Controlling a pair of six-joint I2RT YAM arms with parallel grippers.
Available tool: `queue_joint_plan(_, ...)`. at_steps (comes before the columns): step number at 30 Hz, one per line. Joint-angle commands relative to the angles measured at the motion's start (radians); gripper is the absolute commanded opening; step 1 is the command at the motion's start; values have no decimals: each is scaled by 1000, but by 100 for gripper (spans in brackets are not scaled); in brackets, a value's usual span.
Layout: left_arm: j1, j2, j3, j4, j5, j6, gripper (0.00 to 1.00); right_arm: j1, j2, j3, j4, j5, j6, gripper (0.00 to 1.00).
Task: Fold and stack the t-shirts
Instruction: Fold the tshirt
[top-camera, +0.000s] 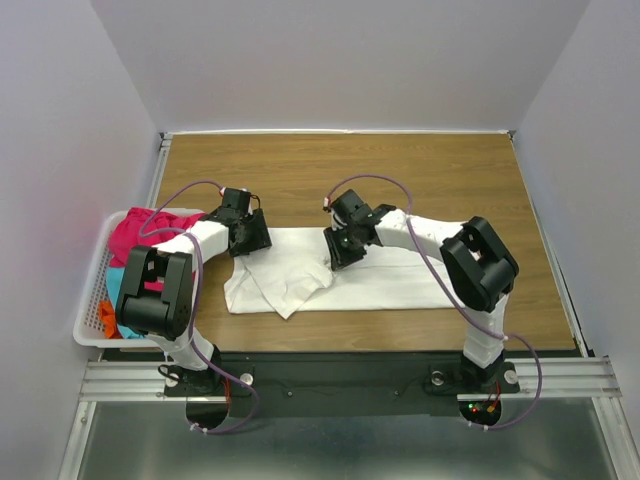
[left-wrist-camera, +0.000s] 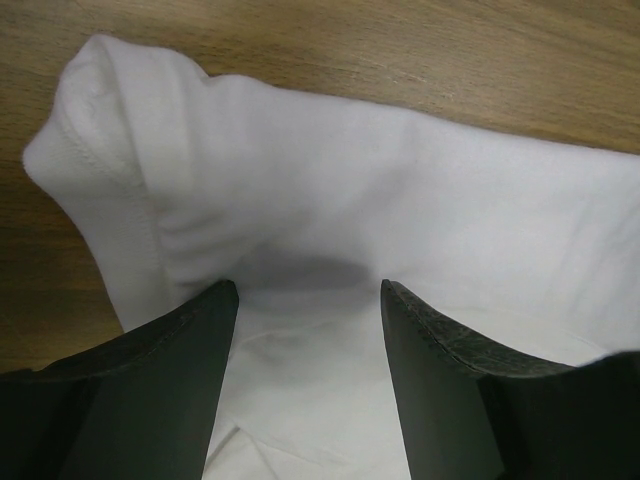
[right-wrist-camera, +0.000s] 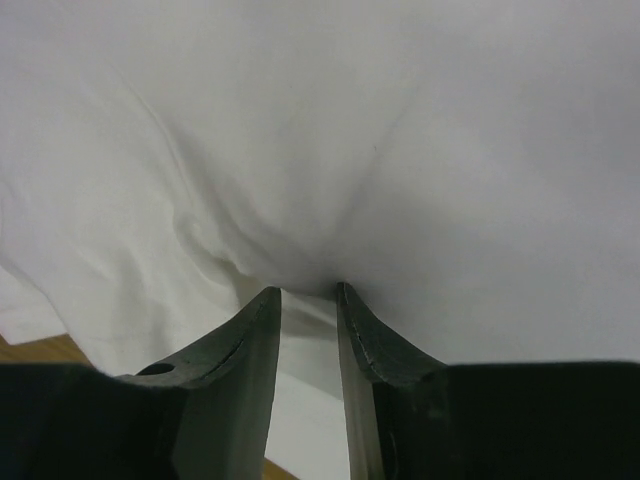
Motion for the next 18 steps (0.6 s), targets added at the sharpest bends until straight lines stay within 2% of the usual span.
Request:
queue_joint_plan(1, 17, -3, -2, -48, -22, 1, 71, -5, -86, -64, -12, 57, -43, 35)
queue_joint_plan(3, 22, -3, 5, -54, -24, 7, 71, -5, -115, -92, -42, 160, -56, 35)
queue_joint_plan(7, 24, -20, 45, -79, -31, 13, 71, -66, -192, -109, -68, 236, -60, 33)
queue_joint_plan(13, 22, -83, 88, -59, -33, 16, 72, -350, -276, -130, -50, 252, -56, 34)
queue_joint_plan(14, 24, -78, 94, -53, -62, 15, 72, -426, -279, -133, -32, 250, -52, 34)
queue_joint_plan(18, 24, -9, 111, -36, -77, 3, 72, -589, -272, -153, 34, 222, 34, 34)
